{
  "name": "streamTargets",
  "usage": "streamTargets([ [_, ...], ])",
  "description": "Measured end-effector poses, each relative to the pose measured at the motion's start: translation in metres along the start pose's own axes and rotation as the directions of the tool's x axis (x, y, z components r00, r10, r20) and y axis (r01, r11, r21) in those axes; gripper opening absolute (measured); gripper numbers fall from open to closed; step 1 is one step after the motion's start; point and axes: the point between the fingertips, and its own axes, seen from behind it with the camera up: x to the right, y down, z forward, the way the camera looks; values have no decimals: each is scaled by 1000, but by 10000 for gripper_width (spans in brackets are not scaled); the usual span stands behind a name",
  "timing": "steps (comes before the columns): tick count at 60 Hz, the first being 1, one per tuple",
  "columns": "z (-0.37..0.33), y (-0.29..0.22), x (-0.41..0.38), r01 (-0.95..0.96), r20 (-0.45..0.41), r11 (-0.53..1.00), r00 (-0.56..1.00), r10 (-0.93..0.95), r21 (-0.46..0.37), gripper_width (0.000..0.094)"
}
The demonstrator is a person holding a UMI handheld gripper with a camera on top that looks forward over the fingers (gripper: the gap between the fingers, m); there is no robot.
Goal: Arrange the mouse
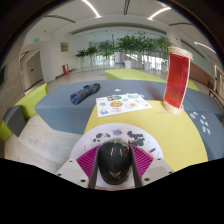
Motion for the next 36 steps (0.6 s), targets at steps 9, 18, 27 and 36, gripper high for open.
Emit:
streamTargets([
  [9,-10,-3,-2,29,31,999,999,-27,-46,847],
  [18,-59,-10,4,40,42,999,998,-39,-21,832],
  [27,-128,-4,15,71,26,997,997,-71,7,838],
  [36,-187,6,23,88,3,996,996,-88,34,842],
])
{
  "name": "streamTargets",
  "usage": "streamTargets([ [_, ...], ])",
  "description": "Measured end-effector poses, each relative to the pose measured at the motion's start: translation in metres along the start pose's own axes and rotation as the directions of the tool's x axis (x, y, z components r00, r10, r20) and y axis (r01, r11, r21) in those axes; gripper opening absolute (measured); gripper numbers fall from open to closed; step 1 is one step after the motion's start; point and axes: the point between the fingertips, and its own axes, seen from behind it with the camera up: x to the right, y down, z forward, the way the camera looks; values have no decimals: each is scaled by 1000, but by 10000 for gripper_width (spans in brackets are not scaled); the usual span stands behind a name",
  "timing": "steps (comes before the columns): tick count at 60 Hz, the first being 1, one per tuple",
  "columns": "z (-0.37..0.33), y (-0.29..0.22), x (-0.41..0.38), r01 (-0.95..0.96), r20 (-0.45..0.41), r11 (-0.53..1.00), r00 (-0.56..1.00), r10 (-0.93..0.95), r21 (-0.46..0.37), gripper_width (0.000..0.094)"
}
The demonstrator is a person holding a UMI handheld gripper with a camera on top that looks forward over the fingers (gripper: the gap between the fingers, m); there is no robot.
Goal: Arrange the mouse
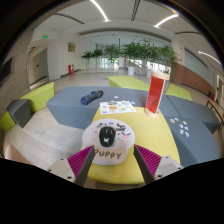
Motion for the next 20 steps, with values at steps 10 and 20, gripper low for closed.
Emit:
streamTargets([
  [10,-38,5,12,53,-12,997,999,-52,50,831],
  [20,-40,21,49,61,-67,997,996,-58,46,836],
])
